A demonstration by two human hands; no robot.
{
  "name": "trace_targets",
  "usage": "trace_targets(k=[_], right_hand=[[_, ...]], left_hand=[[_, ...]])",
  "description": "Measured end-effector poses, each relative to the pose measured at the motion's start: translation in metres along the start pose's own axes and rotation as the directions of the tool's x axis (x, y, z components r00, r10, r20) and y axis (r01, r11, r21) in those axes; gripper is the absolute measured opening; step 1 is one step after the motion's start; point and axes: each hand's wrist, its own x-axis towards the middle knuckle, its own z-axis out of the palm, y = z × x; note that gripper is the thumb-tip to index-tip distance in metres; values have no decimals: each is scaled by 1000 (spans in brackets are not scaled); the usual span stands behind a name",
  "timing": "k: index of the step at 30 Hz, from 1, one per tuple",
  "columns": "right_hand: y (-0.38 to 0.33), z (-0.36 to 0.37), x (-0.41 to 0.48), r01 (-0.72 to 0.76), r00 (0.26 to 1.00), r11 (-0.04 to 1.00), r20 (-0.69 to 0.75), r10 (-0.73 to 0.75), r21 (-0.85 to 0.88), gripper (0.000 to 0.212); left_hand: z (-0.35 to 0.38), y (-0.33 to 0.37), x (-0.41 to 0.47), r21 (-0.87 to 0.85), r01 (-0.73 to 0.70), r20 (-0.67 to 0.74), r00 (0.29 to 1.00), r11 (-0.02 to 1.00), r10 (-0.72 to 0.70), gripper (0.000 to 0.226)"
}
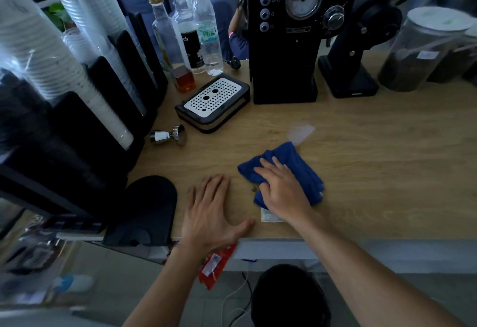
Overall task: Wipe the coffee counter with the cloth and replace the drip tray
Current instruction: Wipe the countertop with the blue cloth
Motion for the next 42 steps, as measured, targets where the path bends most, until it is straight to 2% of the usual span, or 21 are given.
trace_targets(k=[3,7,10,15,19,21,24,27,31,34,38,40,42], right_hand=[[-3,0,-18,2,999,997,-34,1,72,50],[-5,0,-19,-70,992,986,-90,84,154,39],[-16,3,-5,-114,985,973,-103,137,200,40],[-20,11,1,15,1000,998,6,-15,58,43],[-14,9,-21,63,998,991,-32,-59,119,47],[-14,8,-28,61,997,985,-54,-53,163,46],[-18,8,-22,-22,996,970,-75,42,241,49],[-27,10,-6,-56,996,973,-55,70,225,51],[-34,20,3,72,996,991,37,-76,109,41],[-28,20,-9,116,992,986,38,-122,121,40],[-32,22,-13,20,999,979,-48,-10,202,48],[-41,25,-3,-33,997,975,-66,49,218,44],[-48,29,6,-29,998,980,-40,38,195,40]], left_hand=[[-2,-4,-4,-27,-10,-8,1000,1000,9,109],[-6,-7,-5,-49,-14,13,1000,999,14,112],[-10,-8,-4,-22,-8,40,999,1000,9,113],[-13,-9,-4,37,-22,18,1000,999,21,112],[-13,-13,-9,77,-12,9,1000,997,12,110],[-14,-13,-13,79,-11,6,1000,997,11,110],[-16,-14,-16,92,-13,-12,1000,996,15,111],[-20,-17,-14,99,-6,-20,1000,995,8,112],[-23,-24,-16,119,40,-5,999,992,-39,112],[-24,-31,-21,129,82,-6,997,988,-82,113],[-26,-38,-29,89,132,-30,991,987,-130,116],[-29,-43,-31,67,160,-32,987,985,-158,116],[-31,-50,-33,63,176,-25,984,982,-174,117]])
